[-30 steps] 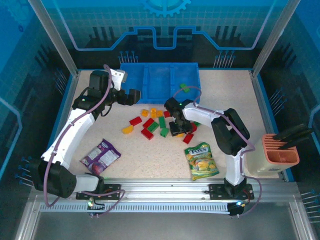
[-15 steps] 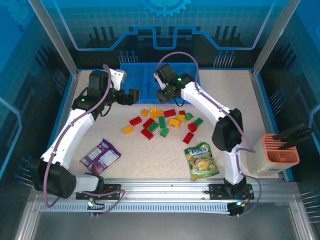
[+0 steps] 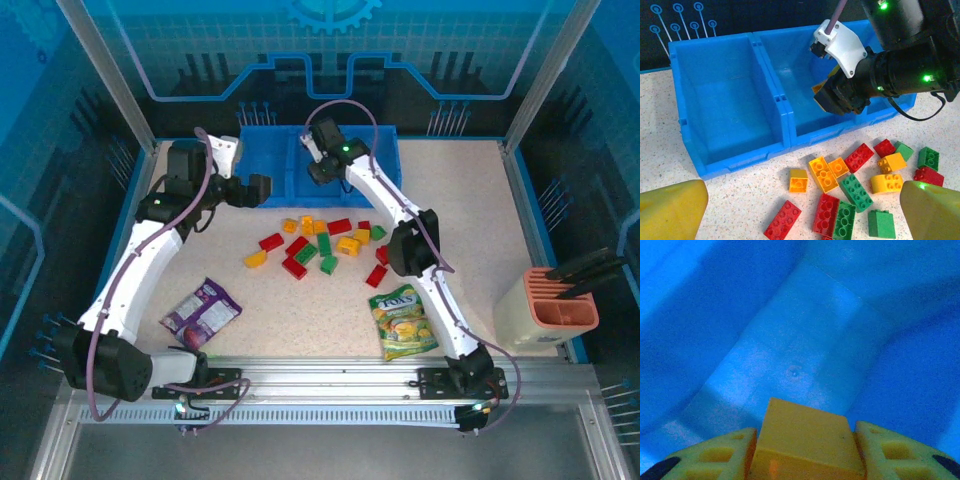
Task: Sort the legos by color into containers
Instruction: Place the lego in the container.
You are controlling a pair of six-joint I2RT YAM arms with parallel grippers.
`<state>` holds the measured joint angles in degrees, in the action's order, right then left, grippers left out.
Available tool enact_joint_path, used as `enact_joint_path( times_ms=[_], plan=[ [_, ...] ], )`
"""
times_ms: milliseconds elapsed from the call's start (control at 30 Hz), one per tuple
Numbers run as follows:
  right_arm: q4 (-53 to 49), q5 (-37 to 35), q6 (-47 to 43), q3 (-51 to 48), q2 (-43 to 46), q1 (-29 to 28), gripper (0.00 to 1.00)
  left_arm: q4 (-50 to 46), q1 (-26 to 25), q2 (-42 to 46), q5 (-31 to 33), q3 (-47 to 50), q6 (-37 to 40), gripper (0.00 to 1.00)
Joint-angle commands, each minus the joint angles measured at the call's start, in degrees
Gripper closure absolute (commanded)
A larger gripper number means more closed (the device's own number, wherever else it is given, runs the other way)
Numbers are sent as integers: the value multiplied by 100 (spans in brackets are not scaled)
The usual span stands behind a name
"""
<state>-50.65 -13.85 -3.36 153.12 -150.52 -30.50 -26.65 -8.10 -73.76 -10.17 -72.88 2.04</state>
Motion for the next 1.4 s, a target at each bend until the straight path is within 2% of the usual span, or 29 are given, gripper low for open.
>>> enact_joint_path(
  times_ms=[0, 133, 300, 600, 867, 967, 1067, 1167, 1233, 1300, 1367],
  plan=[
    [345, 236, -282, 92, -115, 26, 67, 98, 53, 136, -54, 10, 42, 0],
    [552, 278, -601, -63, -246, 14, 64, 68, 54, 64, -107, -13, 33, 0],
    [721, -46, -954, -222, -397, -17, 63, 40, 62, 54, -24, -33, 77, 1],
    [811, 92, -1217, -274, -431, -35, 58, 29, 63, 62, 7, -7, 103, 1],
    [863, 145, -1194, -298, -203, -85, 39, 35, 79, 80, 7, -7, 103, 1],
    [855, 192, -1154, -336, 96, -148, 36, -7, 80, 57, 37, -62, 103, 1],
    [907, 341, -1070, -609, 546, -209, 37, -112, 80, 53, 30, -139, 147, 1],
    [741, 242, -981, -746, 866, -253, 47, -79, 80, 92, 77, -145, 147, 0],
    [562, -4, -889, -919, 1141, -297, 49, -84, 80, 104, 31, -177, 113, 1],
    [288, -403, -431, -1255, 1567, -316, 49, -78, 80, 123, -9, -184, 95, 1],
    [-378, -626, 512, -1401, 1967, -243, 52, -77, 80, 139, -2, -165, 86, 1]
  ],
)
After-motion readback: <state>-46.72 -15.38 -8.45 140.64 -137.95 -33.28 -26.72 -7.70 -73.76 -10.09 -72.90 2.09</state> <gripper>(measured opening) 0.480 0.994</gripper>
